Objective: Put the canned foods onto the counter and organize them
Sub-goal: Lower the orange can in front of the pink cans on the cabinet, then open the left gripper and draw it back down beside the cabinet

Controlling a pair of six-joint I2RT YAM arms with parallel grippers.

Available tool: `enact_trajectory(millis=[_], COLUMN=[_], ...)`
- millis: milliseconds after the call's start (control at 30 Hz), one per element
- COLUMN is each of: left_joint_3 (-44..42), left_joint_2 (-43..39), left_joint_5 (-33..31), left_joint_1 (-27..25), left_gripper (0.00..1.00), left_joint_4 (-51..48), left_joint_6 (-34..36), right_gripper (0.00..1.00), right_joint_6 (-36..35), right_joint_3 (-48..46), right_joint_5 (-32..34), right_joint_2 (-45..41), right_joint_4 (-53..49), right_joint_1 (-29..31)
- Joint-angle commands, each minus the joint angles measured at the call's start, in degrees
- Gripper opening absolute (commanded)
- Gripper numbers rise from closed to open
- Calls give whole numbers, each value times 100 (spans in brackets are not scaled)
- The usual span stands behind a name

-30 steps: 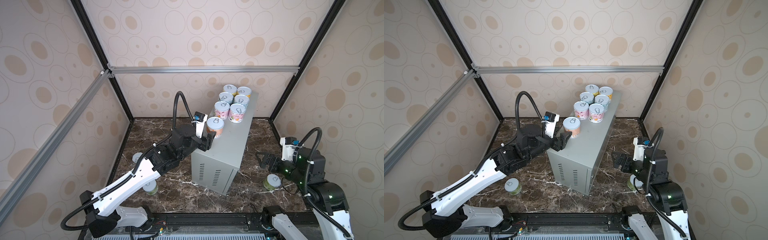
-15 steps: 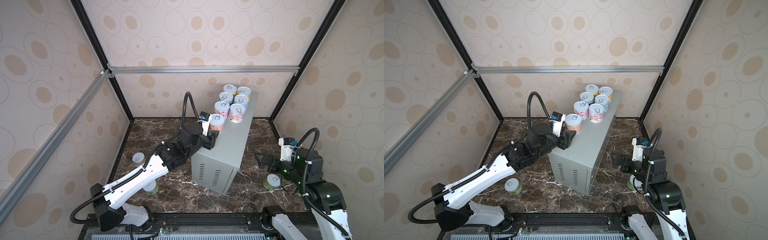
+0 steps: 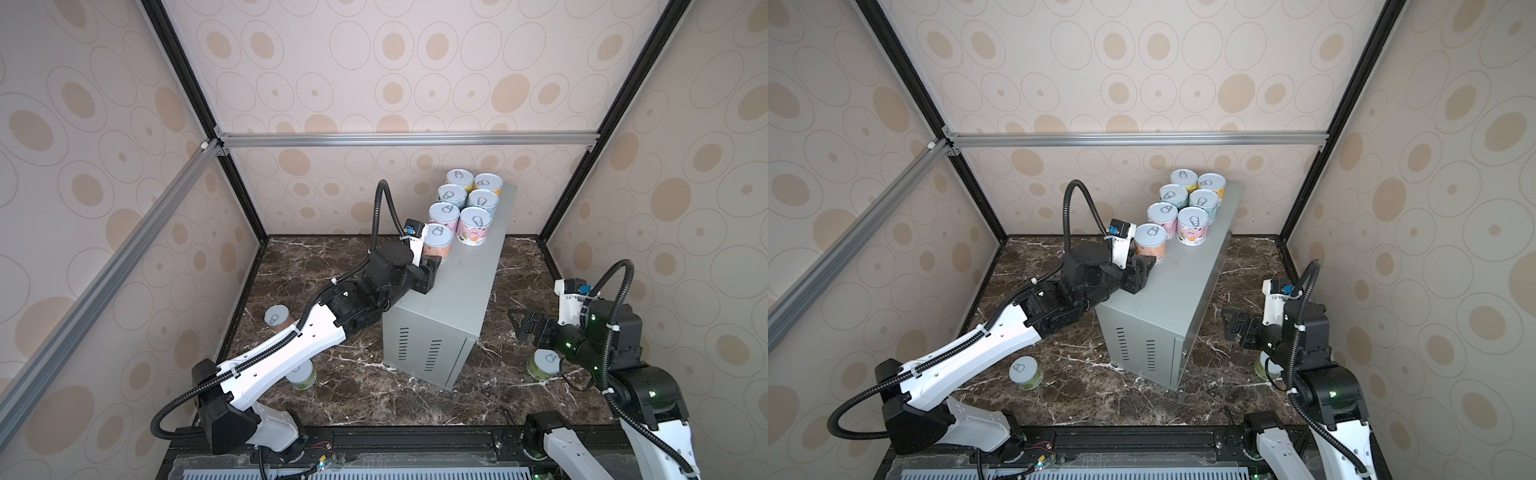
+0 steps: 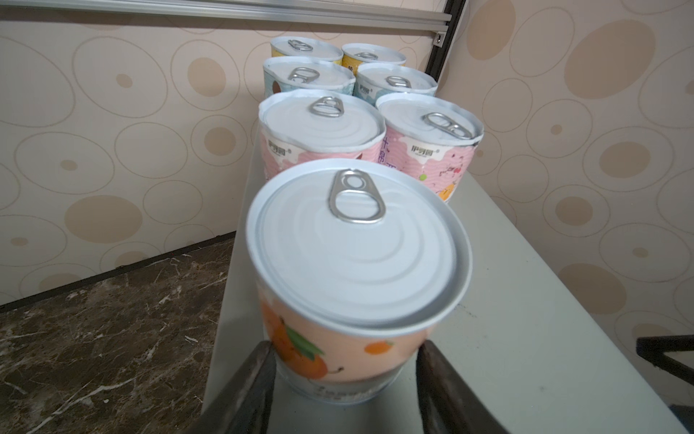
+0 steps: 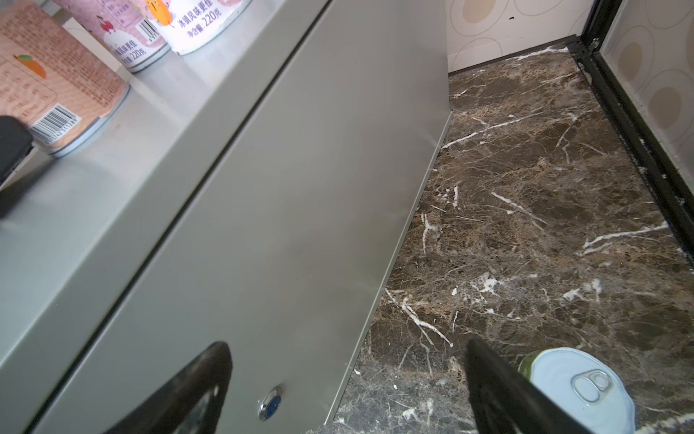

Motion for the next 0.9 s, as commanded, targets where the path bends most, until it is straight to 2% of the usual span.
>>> enact_trajectory(millis=[0, 267, 433, 600, 867], left_joint_3=[274, 248, 274, 314, 286], left_joint_2=[100, 143, 127, -20, -476], left_joint_5=[-102, -190, -38, 91, 13], left_joint_1=[-31, -17, -18, -20, -22], left_gripper=[59, 59, 61, 68, 86], left_joint_4=[33, 103, 112, 44, -87], left_joint_6=[-75, -5, -5, -13, 230], right_gripper=[99, 99, 99, 99, 99], right_joint_6=[-96, -123, -120, -133, -98], right_joint_3=[-49, -51, -4, 95, 314], right_joint_5=[4, 33, 36, 63, 129], right_joint_2=[-47, -39, -12, 1, 3], right_joint_4=[89, 98, 71, 2, -183], right_joint_1=[25, 28, 27, 25, 25])
